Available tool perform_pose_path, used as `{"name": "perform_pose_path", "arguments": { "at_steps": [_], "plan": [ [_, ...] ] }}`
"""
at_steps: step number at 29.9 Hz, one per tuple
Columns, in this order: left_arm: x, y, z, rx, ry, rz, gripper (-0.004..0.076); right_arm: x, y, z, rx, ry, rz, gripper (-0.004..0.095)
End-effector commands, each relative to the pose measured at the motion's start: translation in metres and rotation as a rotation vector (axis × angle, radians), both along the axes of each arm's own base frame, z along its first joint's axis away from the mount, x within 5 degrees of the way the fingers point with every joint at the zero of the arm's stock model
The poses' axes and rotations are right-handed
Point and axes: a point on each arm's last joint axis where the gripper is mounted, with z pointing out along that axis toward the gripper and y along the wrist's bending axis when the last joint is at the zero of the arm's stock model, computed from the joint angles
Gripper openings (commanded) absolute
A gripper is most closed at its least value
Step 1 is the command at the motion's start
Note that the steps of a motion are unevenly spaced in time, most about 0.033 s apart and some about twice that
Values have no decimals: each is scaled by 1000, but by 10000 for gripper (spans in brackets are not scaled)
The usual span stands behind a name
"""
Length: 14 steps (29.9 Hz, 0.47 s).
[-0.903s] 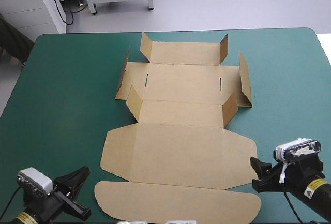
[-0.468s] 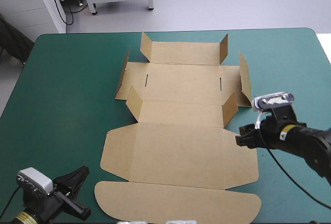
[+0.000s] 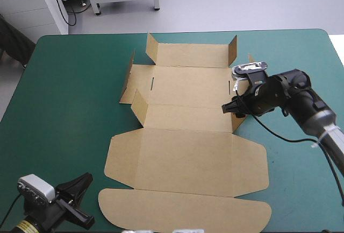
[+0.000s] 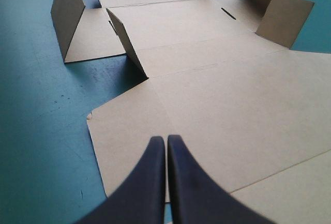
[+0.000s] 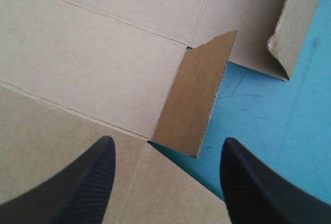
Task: Fold the box
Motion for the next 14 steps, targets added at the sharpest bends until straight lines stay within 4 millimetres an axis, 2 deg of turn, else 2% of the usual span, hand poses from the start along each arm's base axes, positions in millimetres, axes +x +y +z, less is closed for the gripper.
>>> {"name": "perform_pose_path", "arguments": {
  "at_steps": [1,4,8,14],
  "plan": [
    [1,0,14,-43,-63,7,-8,16,3,10,-33,-7,3,539],
    [1,0,14,-43,-64,8,-8,31,3,2,-56,24,-27,539],
    [1,0,14,-43,-64,8,-8,44,-8,-9,-44,83,-102,539],
    [2,0,14,-43,-66,9,-8,52,-16,-24,52,182,-101,539]
  ]
}}
